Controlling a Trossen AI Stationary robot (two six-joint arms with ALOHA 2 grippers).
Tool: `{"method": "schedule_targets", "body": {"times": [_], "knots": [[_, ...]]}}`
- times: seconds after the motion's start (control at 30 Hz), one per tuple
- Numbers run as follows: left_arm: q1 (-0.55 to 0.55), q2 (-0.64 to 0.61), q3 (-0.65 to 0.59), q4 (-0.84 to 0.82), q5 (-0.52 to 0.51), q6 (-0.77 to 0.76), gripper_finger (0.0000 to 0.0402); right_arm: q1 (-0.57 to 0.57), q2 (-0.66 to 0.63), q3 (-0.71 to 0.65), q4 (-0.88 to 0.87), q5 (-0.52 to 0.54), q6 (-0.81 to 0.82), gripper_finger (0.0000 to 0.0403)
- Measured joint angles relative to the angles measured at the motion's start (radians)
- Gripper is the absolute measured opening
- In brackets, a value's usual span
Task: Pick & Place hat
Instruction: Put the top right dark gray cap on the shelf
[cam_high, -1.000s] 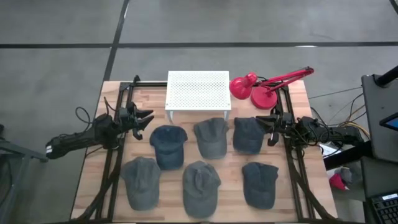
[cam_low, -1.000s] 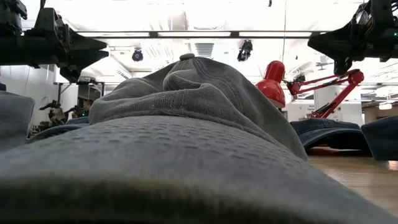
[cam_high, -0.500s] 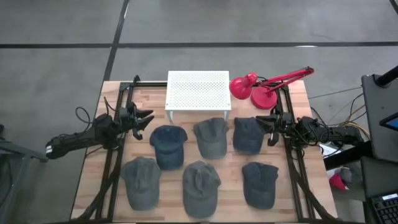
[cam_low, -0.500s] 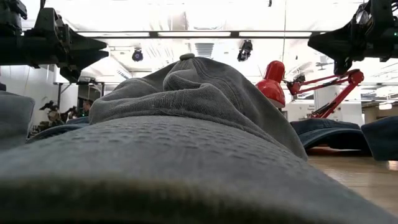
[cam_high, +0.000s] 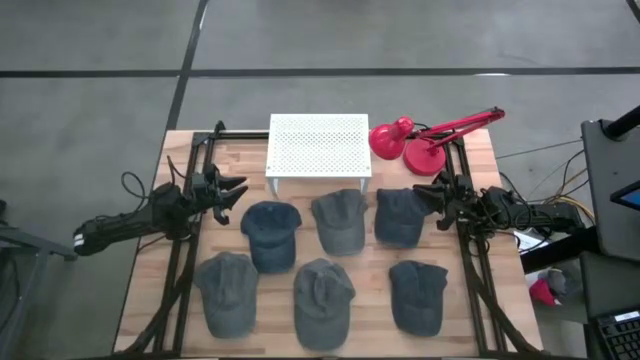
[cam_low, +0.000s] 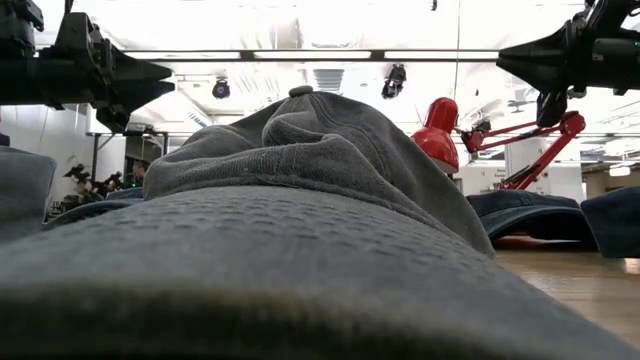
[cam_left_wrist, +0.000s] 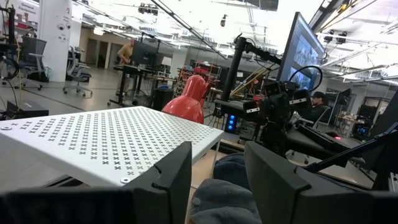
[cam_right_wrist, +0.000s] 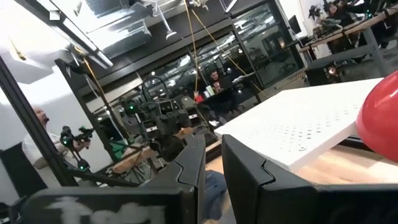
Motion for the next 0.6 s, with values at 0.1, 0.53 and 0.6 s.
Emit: {"method": "schedule_targets", "body": {"times": [0.1, 0.53, 0.6], "knots": [[0.0, 0.0, 0.0, 0.0, 0.0, 0.0, 0.0152, 0.0, 0.0, 0.0, 0.0, 0.0, 0.001, 0.0052], [0.0, 0.0, 0.0, 0.0, 0.0, 0.0, 0.0152, 0.0, 0.0, 0.0, -0.002, 0.001, 0.002, 0.0052], [0.0, 0.0, 0.0, 0.0, 0.0, 0.0, 0.0152, 0.0, 0.0, 0.0, -0.003, 0.002, 0.007, 0.0052]]}}
